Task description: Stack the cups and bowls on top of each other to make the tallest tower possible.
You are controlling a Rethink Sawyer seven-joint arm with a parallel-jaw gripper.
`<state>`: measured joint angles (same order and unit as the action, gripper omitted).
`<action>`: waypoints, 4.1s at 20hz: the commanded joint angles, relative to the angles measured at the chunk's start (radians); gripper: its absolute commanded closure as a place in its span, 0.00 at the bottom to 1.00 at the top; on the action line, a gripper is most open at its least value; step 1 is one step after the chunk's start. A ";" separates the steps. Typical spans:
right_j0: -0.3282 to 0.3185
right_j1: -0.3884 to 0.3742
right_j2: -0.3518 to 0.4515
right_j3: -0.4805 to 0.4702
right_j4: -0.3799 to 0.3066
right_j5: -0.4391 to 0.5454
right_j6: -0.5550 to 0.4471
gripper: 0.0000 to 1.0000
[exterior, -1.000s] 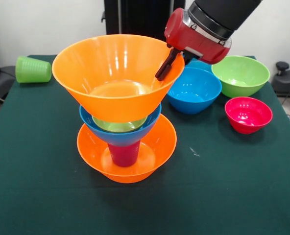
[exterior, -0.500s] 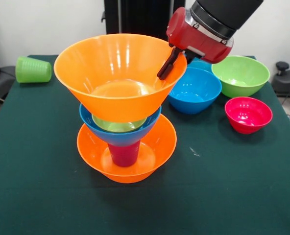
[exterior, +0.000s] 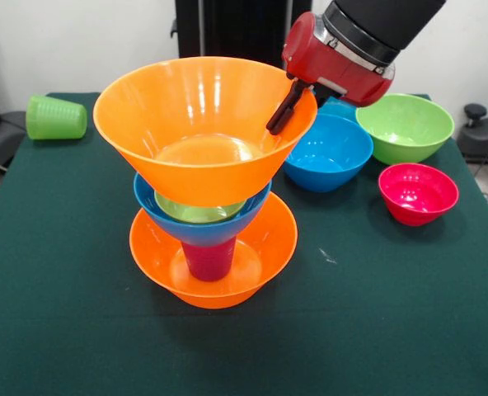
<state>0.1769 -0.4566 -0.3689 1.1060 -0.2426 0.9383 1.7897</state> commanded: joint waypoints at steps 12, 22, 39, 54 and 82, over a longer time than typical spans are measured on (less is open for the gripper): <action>-0.009 0.006 0.045 0.070 -0.010 -0.116 0.146 1.00; -0.008 0.018 0.037 0.062 -0.014 -0.112 0.142 1.00; 0.007 0.031 0.002 0.055 -0.022 -0.086 0.144 1.00; 0.015 0.063 0.002 0.065 0.003 -0.097 0.157 1.00; 0.028 0.068 -0.011 0.081 -0.001 -0.124 0.174 1.00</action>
<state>0.1965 -0.3925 -0.4282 1.1285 -0.2424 0.8697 1.7897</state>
